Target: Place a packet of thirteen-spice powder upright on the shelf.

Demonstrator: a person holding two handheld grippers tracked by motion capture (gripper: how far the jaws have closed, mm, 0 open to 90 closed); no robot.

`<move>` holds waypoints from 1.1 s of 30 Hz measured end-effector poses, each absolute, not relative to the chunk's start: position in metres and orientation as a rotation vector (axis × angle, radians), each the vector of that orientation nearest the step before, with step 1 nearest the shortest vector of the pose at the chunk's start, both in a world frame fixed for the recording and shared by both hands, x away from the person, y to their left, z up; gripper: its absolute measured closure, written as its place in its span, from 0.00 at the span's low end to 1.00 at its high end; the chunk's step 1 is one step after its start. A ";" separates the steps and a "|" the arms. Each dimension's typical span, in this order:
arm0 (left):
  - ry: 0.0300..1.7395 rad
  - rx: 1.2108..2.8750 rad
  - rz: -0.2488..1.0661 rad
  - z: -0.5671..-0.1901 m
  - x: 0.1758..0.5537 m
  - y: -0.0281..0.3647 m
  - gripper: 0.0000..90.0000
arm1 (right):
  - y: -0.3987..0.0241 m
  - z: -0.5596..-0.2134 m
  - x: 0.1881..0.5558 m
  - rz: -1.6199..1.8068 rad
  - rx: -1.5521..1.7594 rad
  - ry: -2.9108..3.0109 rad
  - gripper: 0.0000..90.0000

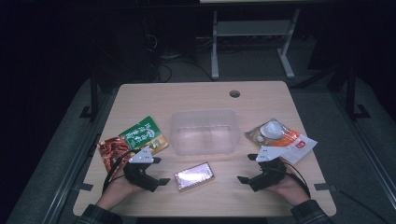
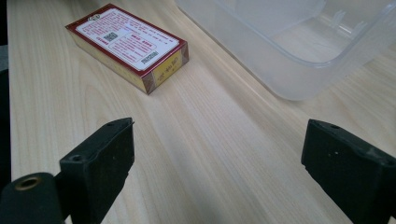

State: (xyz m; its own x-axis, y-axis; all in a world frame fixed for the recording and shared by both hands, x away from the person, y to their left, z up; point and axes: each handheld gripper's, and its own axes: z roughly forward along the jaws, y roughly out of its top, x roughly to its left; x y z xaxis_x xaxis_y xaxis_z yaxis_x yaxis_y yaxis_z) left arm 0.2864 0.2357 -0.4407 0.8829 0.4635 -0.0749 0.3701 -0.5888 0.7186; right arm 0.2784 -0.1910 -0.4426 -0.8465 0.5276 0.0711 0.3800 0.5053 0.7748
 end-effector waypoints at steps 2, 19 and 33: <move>0.584 2.280 0.146 -0.442 0.283 0.235 0.14 | -0.191 -0.443 0.279 1.254 0.784 2.575 0.10; 0.540 2.277 0.117 -0.438 0.280 0.216 0.14 | -0.192 -0.442 0.277 1.288 0.773 2.579 0.10; 0.505 2.308 0.105 -0.443 0.284 0.193 0.14 | -0.191 -0.444 0.276 1.285 0.787 2.577 0.10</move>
State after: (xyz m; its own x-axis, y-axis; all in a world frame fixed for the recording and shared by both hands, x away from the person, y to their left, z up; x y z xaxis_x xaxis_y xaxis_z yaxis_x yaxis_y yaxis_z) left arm 0.2835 0.1930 -0.4432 0.9185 0.3882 -0.0757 0.3261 -0.6349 0.7004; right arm 0.2756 -0.1911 -0.4440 -0.8494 0.5199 0.0908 0.3853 0.4935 0.7797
